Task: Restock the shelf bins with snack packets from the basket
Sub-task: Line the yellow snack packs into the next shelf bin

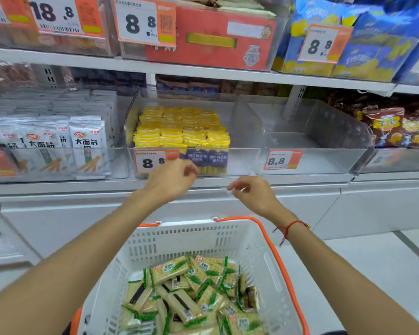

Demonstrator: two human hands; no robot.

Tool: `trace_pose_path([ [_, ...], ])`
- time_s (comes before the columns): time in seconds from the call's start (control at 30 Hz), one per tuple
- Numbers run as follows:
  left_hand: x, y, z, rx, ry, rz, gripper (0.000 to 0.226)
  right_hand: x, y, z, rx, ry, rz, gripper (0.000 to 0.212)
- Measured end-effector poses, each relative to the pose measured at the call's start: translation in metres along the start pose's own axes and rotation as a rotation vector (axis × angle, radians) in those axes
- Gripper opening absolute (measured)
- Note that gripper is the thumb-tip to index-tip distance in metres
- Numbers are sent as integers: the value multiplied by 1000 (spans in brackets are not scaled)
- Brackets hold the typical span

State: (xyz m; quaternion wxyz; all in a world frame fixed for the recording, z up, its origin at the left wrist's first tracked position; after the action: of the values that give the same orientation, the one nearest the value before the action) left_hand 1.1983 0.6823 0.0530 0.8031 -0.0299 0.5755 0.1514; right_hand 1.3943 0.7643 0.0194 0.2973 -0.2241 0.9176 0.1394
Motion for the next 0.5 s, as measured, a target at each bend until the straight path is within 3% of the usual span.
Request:
trace_pose_path([
  [0.17,94,-36,-3,6,-41,-335,25,23,-51,78,316,-16,-304,18],
  [0.3,169,-62,-10,11,-38,-569,28,40,-82,132,509,-123,-426,19],
  [0.43,229,-84,-11,57,0,-743,33,62,-104,177,535,-366,-497,32],
  [0.5,258,-94,-10,102,50,-767,43,76,-108,195,450,-526,-550,39],
])
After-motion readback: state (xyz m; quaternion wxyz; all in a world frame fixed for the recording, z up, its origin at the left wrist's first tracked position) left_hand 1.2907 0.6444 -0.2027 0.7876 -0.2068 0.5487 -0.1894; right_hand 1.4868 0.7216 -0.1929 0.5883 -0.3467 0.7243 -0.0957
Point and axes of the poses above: each hand's wrist, its own y-axis towards the middle knuckle, its own x-axis out of the palm, z = x × y, the point moved 1 cm from there along y, towards the middle knuckle, and after that the axes turned 10 degrees about y, right-handed, at the moved point
